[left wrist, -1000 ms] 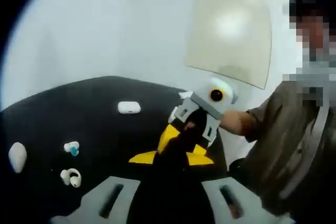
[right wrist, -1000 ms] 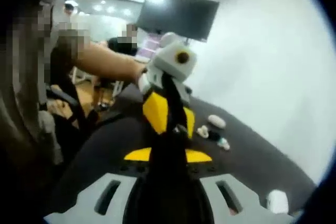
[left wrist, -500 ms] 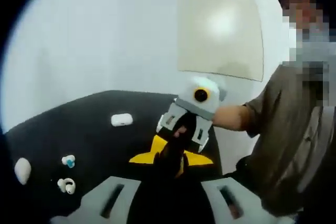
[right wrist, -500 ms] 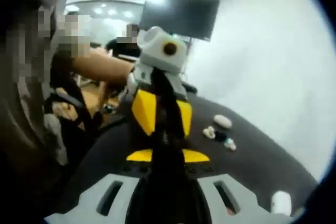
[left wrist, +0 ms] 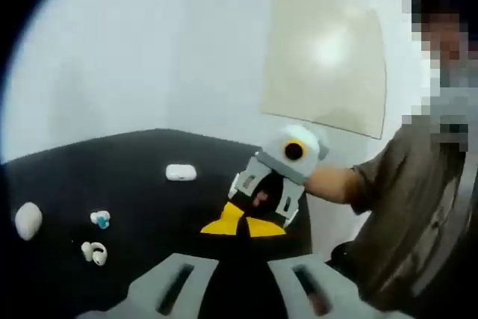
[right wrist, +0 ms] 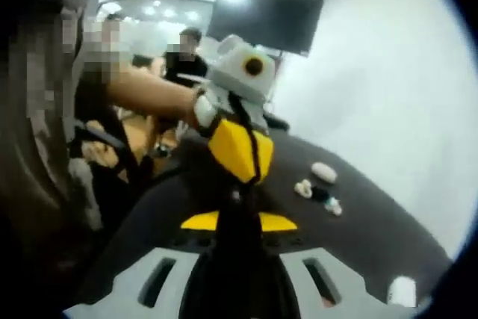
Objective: Pick up three earphones and place each one into its charging case using tactile feedback, ensure that each earphone is properly inserted and securely positioned inside the case.
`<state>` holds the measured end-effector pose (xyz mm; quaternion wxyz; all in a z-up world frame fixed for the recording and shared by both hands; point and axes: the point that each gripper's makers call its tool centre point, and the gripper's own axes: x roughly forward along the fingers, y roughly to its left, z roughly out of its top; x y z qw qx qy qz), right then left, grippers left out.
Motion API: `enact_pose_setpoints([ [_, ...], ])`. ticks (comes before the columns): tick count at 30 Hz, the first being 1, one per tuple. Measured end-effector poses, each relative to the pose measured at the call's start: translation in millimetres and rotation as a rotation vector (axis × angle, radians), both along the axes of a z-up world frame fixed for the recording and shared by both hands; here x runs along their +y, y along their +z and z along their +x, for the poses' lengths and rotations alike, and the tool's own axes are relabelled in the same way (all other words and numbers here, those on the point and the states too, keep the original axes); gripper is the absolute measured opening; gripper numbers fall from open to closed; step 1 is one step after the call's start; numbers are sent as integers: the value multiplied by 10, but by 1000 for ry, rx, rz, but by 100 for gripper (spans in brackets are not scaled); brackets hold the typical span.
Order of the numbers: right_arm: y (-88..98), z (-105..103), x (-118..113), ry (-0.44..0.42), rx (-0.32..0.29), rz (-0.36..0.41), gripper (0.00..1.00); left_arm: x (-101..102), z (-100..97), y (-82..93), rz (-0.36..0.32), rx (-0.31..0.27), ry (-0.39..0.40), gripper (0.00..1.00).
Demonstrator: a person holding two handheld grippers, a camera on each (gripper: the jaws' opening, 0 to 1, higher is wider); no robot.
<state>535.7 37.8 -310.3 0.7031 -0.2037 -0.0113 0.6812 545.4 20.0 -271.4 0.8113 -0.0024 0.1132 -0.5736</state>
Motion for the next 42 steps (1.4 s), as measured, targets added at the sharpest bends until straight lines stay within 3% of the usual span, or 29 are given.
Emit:
enact_pose_setpoints([
  [1, -2, 3, -1, -1, 4, 2, 19, 1, 2, 0, 5, -14, -11, 4],
  [3, -1, 13, -2, -3, 34, 9, 19, -16, -22, 10, 14, -23, -36, 23],
  [5, 1, 12, -4, -4, 54, 13, 19, -33, -30, 35, 12, -18, -55, 30],
  [10, 0, -5, -4, -3, 69, 17, 19, -61, -16, -107, 168, -58, -68, 28],
  [13, -6, 21, -20, -6, 78, 19, 19, -103, -51, -176, 205, -50, -91, 26],
  [16, -7, 32, -22, -12, 74, 19, 19, -88, -15, -209, 234, -72, -67, 17],
  [19, -22, 49, -38, -13, 73, 14, 19, -94, -39, -211, 219, -51, -64, 17],
  [22, -28, 48, -40, -7, 53, 12, 19, -80, -94, -176, 171, 66, -75, 15],
  [25, -29, 48, -44, -10, 31, 10, 19, -84, -99, -145, 132, 128, -67, 14],
  [27, -39, 53, -51, -15, 14, 8, 19, -95, -97, -115, 93, 204, -51, 14],
  [34, -37, 35, -50, -14, 0, 7, 18, -123, -85, -57, 42, 151, -29, 15],
  [36, -31, 6, -43, 0, -4, 11, 18, -37, 44, -91, 91, 85, 45, 11],
  [37, -32, 14, -41, -4, 12, 15, 18, -18, 39, -128, 115, 71, 44, 11],
  [42, -35, 41, -48, -9, 45, 15, 18, 10, 132, -132, 57, 90, 77, 17],
])
